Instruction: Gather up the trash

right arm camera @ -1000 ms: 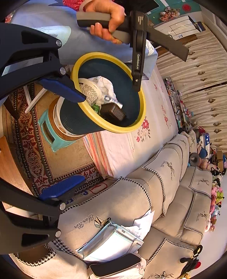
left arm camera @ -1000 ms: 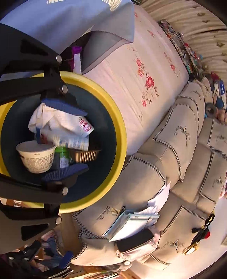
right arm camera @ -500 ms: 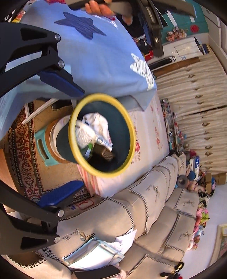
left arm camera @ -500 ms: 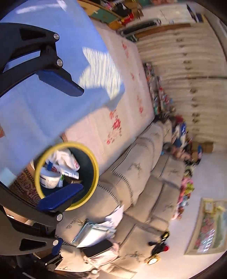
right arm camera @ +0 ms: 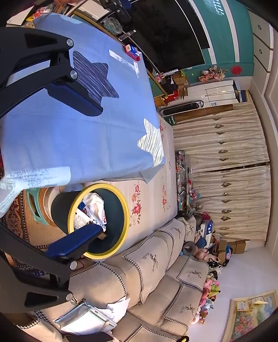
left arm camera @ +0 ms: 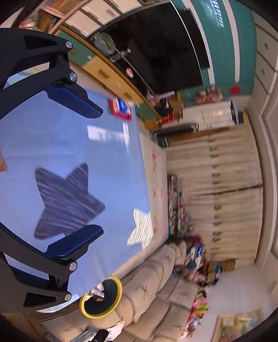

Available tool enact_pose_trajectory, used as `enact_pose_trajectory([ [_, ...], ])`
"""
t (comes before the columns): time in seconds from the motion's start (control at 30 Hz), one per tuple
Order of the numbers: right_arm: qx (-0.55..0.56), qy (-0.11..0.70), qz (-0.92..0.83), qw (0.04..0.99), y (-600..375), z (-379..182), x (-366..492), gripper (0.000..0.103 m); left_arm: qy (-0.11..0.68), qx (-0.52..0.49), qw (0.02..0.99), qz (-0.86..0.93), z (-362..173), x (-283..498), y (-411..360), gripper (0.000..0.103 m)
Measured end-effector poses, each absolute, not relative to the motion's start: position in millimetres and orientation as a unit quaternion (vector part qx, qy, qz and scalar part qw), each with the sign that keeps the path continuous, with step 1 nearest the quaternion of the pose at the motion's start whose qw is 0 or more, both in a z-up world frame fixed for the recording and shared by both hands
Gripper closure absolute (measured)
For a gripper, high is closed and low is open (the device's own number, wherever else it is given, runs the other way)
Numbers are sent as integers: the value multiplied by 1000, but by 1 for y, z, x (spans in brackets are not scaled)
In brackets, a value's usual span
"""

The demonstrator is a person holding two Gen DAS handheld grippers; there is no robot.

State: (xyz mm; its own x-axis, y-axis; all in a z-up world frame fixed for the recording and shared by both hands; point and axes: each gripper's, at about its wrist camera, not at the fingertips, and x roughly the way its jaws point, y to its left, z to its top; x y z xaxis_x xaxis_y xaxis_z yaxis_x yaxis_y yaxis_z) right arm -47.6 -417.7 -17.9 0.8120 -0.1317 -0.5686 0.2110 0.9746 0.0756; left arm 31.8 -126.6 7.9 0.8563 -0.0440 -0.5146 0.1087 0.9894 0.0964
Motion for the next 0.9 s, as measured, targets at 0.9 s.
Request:
enact_pose_trajectory([
  [0.9,70,300,-94,947,-399,-23,-57,7,284,10,959,-22,-2,-10,-73,5],
])
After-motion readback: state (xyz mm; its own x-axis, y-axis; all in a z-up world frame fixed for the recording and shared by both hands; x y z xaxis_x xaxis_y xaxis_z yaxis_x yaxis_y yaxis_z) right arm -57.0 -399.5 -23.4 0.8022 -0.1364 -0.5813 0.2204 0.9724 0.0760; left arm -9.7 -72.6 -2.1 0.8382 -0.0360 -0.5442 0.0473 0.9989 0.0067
